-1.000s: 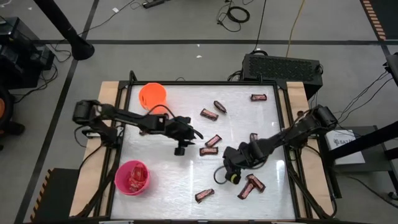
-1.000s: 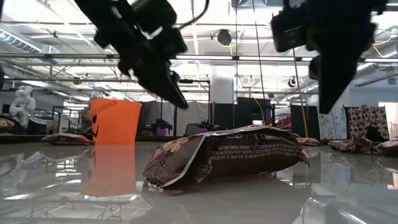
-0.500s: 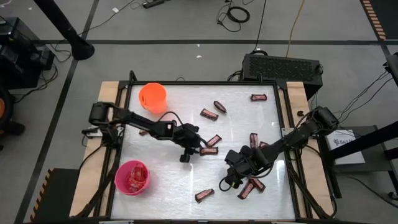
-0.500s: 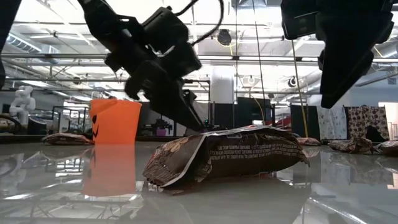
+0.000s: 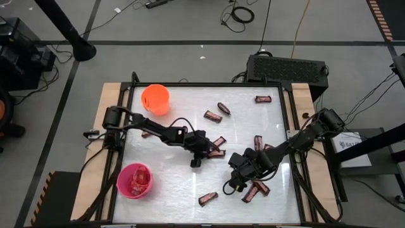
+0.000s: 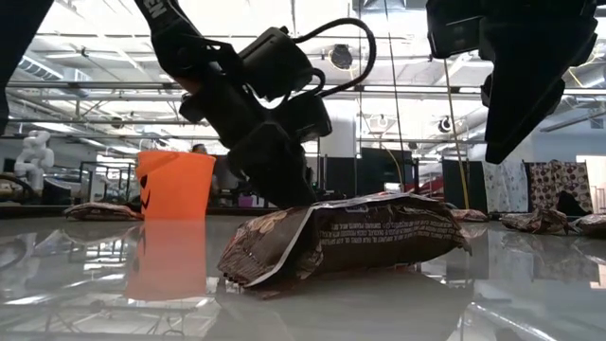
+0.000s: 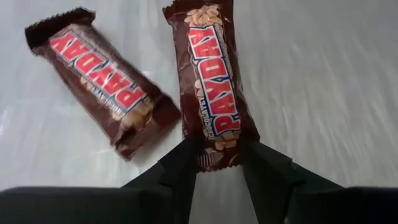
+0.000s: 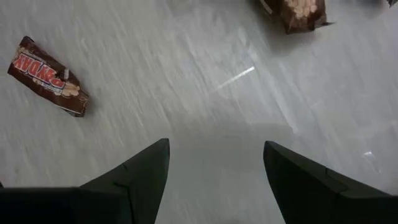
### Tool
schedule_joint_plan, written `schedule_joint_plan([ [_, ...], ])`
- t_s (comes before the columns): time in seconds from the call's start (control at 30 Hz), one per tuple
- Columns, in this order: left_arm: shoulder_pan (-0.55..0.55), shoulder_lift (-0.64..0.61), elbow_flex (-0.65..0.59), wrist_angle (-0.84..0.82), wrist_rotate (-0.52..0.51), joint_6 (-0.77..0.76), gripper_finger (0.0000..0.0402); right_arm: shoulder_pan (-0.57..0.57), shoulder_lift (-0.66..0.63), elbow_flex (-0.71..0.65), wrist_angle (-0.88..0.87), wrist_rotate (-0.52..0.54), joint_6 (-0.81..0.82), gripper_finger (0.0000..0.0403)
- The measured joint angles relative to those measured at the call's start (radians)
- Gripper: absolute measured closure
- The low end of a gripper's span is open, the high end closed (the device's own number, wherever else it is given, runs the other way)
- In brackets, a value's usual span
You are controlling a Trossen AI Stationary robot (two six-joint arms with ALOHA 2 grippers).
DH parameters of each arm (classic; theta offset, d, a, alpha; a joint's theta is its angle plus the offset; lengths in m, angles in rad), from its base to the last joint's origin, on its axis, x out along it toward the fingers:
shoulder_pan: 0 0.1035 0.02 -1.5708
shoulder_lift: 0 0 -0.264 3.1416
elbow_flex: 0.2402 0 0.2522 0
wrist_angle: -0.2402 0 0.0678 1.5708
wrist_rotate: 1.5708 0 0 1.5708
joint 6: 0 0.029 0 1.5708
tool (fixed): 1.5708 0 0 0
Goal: Sort candy by brand, put in halloween buckets
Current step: Put the brown chocolate bar into the orange bucket
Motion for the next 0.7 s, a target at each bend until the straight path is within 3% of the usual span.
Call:
schedule_joint_plan([
  [0.1, -0.019, 0.028, 0.002, -0.007, -0.012, 0.000, 0.0294, 0.000, 0.000, 0.000, -0.001, 0.014, 0.006, 0.0151],
  [0.3, -0.044, 0.027, 0.002, -0.014, -0.057, -0.002, 0.0390, 0.000, 0.000, 0.000, -0.001, 0.047, 0.021, 0.0151],
  [0.53, -0.022, -0.056, 0.009, -0.078, -0.118, 0.025, 0.0399, 0.000, 0.000, 0.000, -0.001, 0.061, 0.021, 0.0151],
  [0.7, 0.007, -0.213, 0.032, -0.155, -0.195, 0.077, 0.0400, 0.000, 0.000, 0.000, 0.008, 0.105, 0.022, 0.0151],
])
